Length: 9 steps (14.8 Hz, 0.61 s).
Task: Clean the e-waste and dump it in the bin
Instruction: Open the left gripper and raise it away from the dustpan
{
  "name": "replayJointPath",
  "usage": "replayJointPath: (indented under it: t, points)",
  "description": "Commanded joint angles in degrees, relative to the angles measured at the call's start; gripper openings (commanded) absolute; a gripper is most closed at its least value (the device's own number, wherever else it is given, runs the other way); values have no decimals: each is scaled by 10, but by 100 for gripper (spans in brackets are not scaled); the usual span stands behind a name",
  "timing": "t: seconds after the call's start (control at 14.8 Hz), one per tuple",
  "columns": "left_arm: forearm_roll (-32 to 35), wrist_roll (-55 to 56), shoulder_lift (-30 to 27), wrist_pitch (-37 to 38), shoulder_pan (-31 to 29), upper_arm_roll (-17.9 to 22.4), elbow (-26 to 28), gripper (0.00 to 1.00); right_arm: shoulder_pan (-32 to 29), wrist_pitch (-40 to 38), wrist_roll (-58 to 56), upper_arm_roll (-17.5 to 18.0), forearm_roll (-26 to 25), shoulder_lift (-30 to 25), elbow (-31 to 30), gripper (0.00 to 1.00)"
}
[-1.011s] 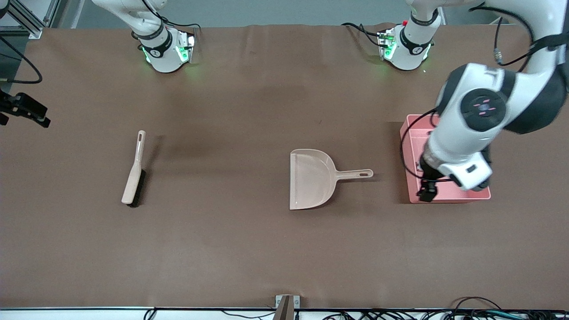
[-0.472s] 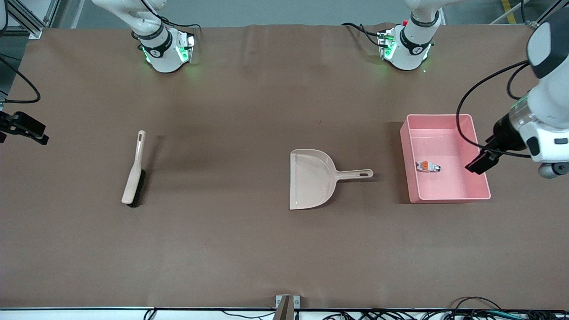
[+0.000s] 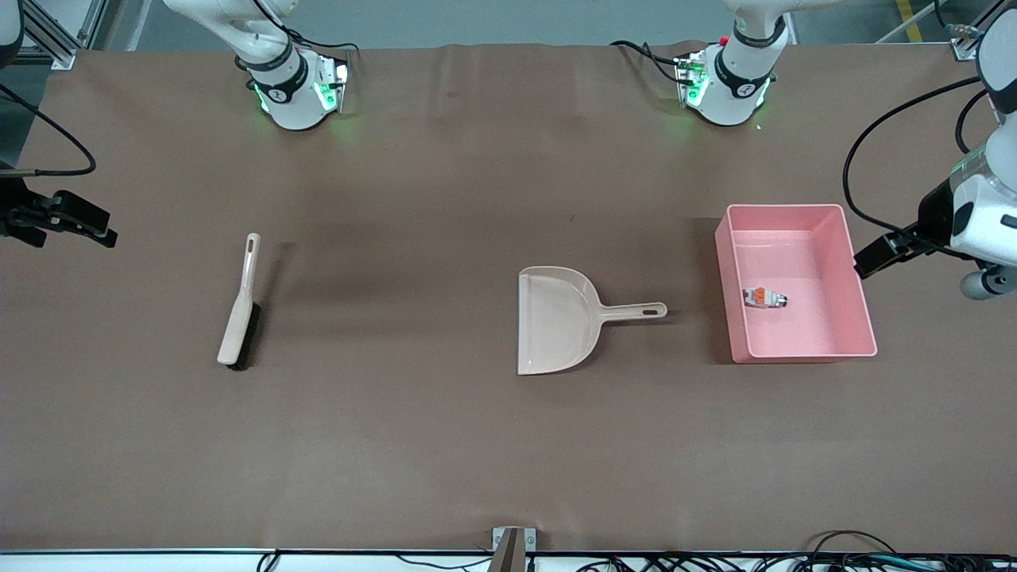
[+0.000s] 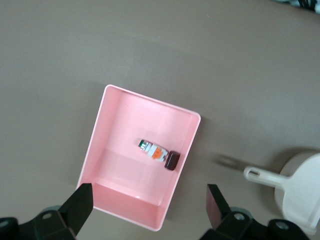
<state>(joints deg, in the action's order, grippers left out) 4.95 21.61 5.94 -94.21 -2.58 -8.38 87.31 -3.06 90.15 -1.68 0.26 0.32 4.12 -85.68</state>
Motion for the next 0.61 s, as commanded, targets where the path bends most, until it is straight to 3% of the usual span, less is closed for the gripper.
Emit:
replayJointPath:
  t: [0.0, 0.13, 0.34, 0.54]
  points:
    - [-44, -69, -43, 11, 52, 69, 23, 100, -2, -9, 2, -2, 10, -1, -4, 100]
    - [-48, -91, -65, 11, 70, 92, 42, 100, -4, -14, 2, -2, 11, -2, -6, 100]
    - [-61, -204, -82, 13, 60, 91, 54, 100, -4, -27, 1, -3, 11, -3, -6, 100]
    - [-66, -215, -81, 17, 59, 90, 45, 100, -9, -31, -3, -3, 11, -3, -6, 100]
